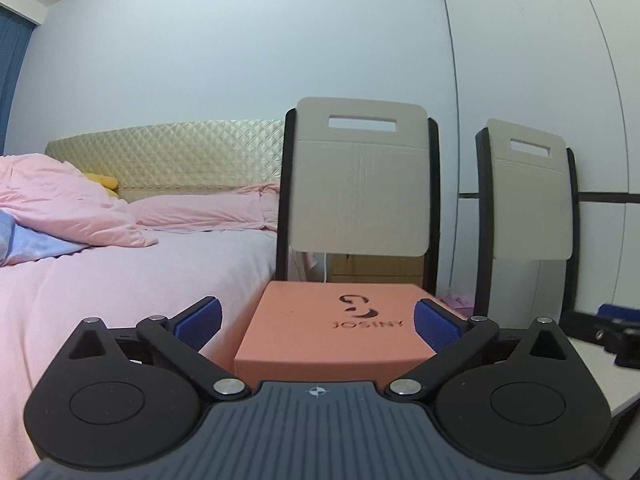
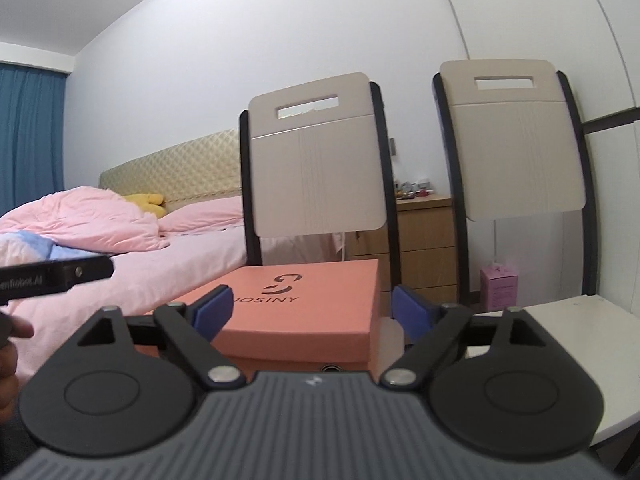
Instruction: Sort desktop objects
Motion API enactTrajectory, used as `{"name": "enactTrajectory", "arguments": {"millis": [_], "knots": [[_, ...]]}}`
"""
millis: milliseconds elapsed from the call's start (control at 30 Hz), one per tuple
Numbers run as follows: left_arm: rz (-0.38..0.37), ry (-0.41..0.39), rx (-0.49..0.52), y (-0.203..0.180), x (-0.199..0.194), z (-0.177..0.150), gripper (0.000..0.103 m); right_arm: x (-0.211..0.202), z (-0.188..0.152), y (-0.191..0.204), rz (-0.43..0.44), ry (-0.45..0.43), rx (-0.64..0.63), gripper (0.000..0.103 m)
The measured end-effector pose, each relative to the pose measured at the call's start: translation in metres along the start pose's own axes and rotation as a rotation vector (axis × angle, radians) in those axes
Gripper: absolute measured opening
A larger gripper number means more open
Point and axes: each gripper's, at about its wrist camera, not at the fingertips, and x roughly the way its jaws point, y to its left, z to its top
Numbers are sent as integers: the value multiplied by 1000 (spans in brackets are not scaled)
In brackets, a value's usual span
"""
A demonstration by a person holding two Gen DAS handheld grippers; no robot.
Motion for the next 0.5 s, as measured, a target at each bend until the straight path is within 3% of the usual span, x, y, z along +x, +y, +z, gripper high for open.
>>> {"name": "enactTrajectory", "arguments": {"millis": [500], "knots": [[29,23,-18,8,6,-7,103,16,-8,11,-4,18,-17,103]]}}
